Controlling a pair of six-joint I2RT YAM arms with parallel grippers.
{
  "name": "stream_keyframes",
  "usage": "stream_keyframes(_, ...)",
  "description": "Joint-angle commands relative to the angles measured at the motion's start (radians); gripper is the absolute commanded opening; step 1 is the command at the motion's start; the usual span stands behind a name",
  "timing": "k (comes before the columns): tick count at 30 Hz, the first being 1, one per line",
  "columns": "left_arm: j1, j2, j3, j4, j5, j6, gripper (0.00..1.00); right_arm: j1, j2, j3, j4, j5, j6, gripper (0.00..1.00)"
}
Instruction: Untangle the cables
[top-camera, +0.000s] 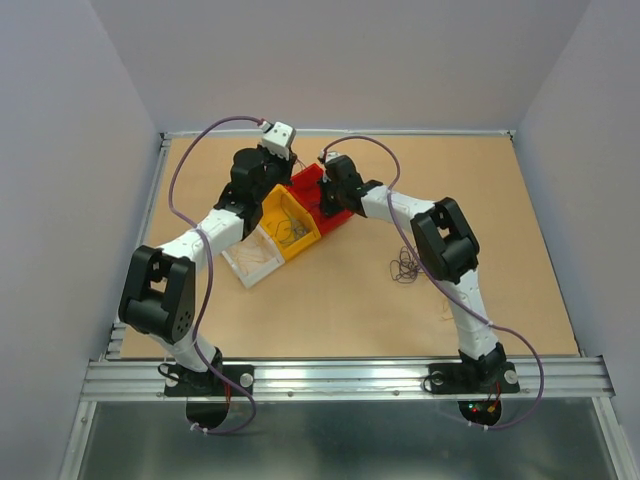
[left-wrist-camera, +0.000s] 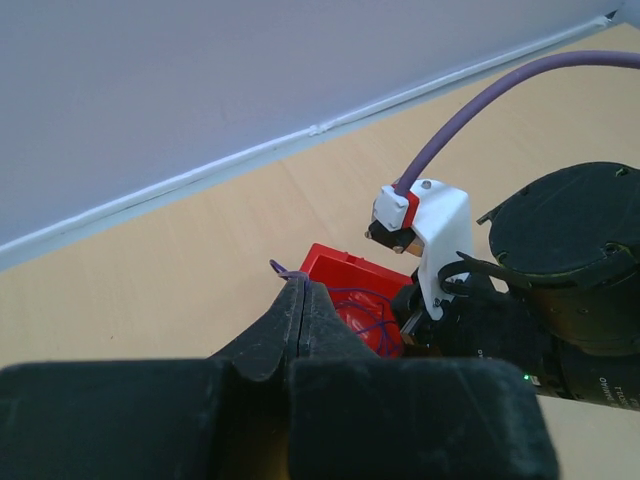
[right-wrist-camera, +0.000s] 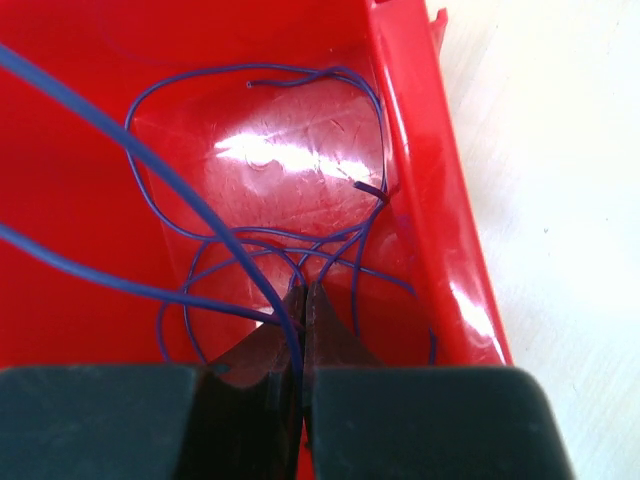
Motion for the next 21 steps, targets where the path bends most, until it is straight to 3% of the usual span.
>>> stream_keyframes(1,0.002,0.007,0.045,0.010,0.054,0.018,0.00,0.008,0.014,0.055,-0.089,0.067,-0.009,0.00)
stream_keyframes(7,0.001,0.053,0.085,-0.063,0.136,0.026,0.00,0.010,-0.001,0.058,-0.087,0.045,-0.012,0.13)
stream_keyframes(10,0.001,0.082,0.117,-0.089,0.142,0.030,0.00,0.008,-0.027,0.046,-0.081,0.004,-0.021,0.28)
stream_keyframes(17,-0.015,0.189,0.231,-0.233,0.171,0.041,0.00,0.008,-0.129,-0.054,-0.001,0.013,-0.030,0.49)
stream_keyframes(21,-0.033,0.281,0.311,-0.326,0.160,0.058,0.00,0.008,-0.175,-0.100,0.036,0.030,-0.027,0.52)
